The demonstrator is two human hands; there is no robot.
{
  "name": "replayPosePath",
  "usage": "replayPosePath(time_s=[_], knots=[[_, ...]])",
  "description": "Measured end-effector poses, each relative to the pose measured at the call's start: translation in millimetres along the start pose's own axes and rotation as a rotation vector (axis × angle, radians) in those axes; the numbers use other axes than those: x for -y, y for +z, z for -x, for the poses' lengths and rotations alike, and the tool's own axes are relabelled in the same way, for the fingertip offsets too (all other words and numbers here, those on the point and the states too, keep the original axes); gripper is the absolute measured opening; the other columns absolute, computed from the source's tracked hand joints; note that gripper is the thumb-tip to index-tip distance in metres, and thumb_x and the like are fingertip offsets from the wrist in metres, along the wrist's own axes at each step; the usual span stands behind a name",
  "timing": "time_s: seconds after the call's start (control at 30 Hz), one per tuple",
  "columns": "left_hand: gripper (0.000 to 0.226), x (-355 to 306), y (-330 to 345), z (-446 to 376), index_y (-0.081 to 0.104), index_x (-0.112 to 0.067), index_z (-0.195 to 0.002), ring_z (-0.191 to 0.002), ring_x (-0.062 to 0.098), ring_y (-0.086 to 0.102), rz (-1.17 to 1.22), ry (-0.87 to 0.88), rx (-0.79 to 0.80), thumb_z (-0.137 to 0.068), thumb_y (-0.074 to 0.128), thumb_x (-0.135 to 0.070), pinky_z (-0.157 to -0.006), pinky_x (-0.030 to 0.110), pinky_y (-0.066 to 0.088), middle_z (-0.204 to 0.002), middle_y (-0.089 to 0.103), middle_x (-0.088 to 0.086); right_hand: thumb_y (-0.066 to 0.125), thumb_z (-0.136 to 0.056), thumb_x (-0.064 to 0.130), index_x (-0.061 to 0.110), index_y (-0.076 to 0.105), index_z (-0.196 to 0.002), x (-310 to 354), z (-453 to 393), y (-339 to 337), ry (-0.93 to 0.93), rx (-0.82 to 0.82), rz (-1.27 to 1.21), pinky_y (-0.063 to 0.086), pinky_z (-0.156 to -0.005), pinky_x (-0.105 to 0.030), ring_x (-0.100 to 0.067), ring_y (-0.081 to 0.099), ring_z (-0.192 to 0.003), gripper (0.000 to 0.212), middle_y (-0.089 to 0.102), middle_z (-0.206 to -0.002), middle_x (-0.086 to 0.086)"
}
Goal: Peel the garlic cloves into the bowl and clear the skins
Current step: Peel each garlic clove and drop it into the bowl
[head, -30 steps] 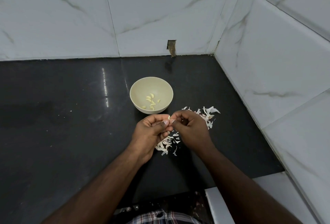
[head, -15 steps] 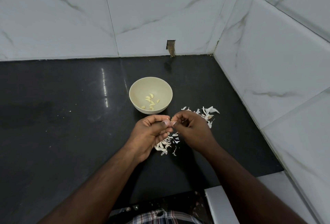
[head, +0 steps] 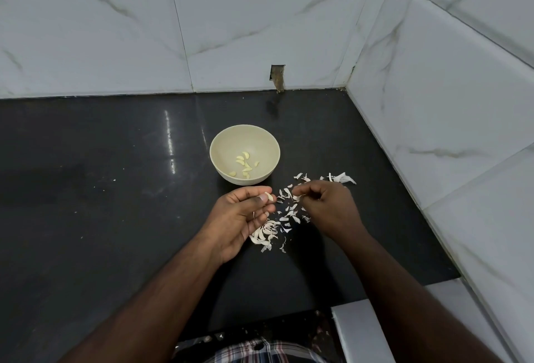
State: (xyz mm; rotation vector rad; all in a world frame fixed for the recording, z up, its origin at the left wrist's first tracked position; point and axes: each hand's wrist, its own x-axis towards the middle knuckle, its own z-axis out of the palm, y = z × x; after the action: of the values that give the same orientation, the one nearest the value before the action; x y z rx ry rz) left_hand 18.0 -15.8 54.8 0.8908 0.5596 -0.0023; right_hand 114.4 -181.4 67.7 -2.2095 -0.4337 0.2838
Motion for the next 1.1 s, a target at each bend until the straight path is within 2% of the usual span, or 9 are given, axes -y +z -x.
replayPosePath(time_s=[0.17,0.23,0.37,0.5,0.6,0.73,0.87,0.97,1.1], knots=[[0.015,0,1,-1,0.070,-0.004,-0.106,-0.078,0.015,0.072,-0.017,0.013,-0.015,-0.093,0.063,0.000,-0.063,0.019,0.056,-0.095,0.075,0.013,0.071,-0.091,0.031,0.027,0.073,-0.116,7,5,4,-0.029,0.035,-0.075,0.048,-0.076,-0.013,0.002,0.066,-0.080,0.025,0.072,-0.086,0.022],[0.013,0,1,0,0.071,-0.004,-0.103,-0.076,0.013,0.070,-0.032,0.019,-0.012,-0.093,0.065,-0.001,-0.062,0.019,0.055,-0.090,0.074,0.012,0.077,-0.086,0.031,0.026,0.075,-0.111,12,7,8,-0.049,0.052,-0.133,0.050,-0.075,-0.012,-0.001,0.068,-0.080,0.025,0.073,-0.084,0.018],[0.015,1,2,1,0.071,-0.004,-0.102,-0.069,0.011,0.063,-0.035,0.030,-0.006,-0.090,0.066,0.002,-0.057,0.018,0.051,-0.085,0.070,0.011,0.075,-0.087,0.025,0.026,0.077,-0.086,17,5,17,-0.081,0.140,-0.088,0.053,-0.067,-0.028,-0.003,0.064,-0.065,0.002,0.073,-0.073,0.010],[0.013,0,1,1,0.070,-0.004,-0.104,-0.069,0.011,0.063,-0.063,0.056,-0.011,-0.092,0.065,-0.001,-0.056,0.017,0.050,-0.085,0.070,0.010,0.063,-0.091,0.014,0.025,0.073,-0.086,15,3,18,-0.011,0.143,-0.210,0.049,-0.063,-0.030,-0.015,0.065,-0.065,0.016,0.073,-0.078,0.000],[0.012,1,-1,1,0.070,-0.004,-0.102,-0.066,0.011,0.059,-0.139,0.101,-0.050,-0.092,0.065,-0.001,-0.054,0.017,0.046,-0.083,0.068,0.008,0.052,-0.092,0.008,0.025,0.072,-0.089,13,1,16,0.061,0.138,-0.291,0.048,-0.066,-0.030,-0.010,0.064,-0.067,0.026,0.074,-0.082,0.001],[0.009,3,-2,-1,0.073,-0.007,-0.097,-0.060,0.009,0.049,-0.228,0.159,-0.108,-0.091,0.068,-0.003,-0.052,0.019,0.039,-0.077,0.060,0.009,0.046,-0.083,0.024,0.024,0.069,-0.073,7,-1,14,0.060,0.037,-0.252,0.051,-0.066,-0.037,-0.013,0.063,-0.065,0.025,0.070,-0.071,0.002],[0.008,1,-4,-3,0.074,-0.007,-0.095,-0.056,0.008,0.045,-0.271,0.206,-0.157,-0.090,0.069,-0.005,-0.048,0.018,0.036,-0.079,0.060,0.010,0.066,-0.090,0.040,0.023,0.068,-0.070,3,0,8,-0.003,0.003,0.000,0.045,-0.061,-0.019,-0.001,0.055,-0.058,0.027,0.062,-0.061,0.008],[0.004,-8,-4,-5,0.073,-0.008,-0.087,-0.052,0.009,0.039,-0.296,0.271,-0.200,-0.089,0.070,-0.008,-0.044,0.019,0.030,-0.072,0.060,0.004,0.072,-0.090,0.026,0.029,0.073,-0.085,2,-1,10,-0.030,0.051,-0.010,0.045,-0.064,-0.014,0.002,0.059,-0.065,0.006,0.069,-0.074,0.011],[0.002,-35,-2,-13,0.074,-0.011,-0.087,-0.045,0.005,0.038,-0.360,0.374,-0.319,-0.088,0.074,-0.013,-0.046,0.019,0.032,-0.064,0.059,0.000,0.069,-0.090,0.020,0.031,0.073,-0.095,0,-1,14,-0.035,0.080,-0.016,0.048,-0.072,-0.015,0.003,0.062,-0.072,0.013,0.072,-0.087,0.014]])
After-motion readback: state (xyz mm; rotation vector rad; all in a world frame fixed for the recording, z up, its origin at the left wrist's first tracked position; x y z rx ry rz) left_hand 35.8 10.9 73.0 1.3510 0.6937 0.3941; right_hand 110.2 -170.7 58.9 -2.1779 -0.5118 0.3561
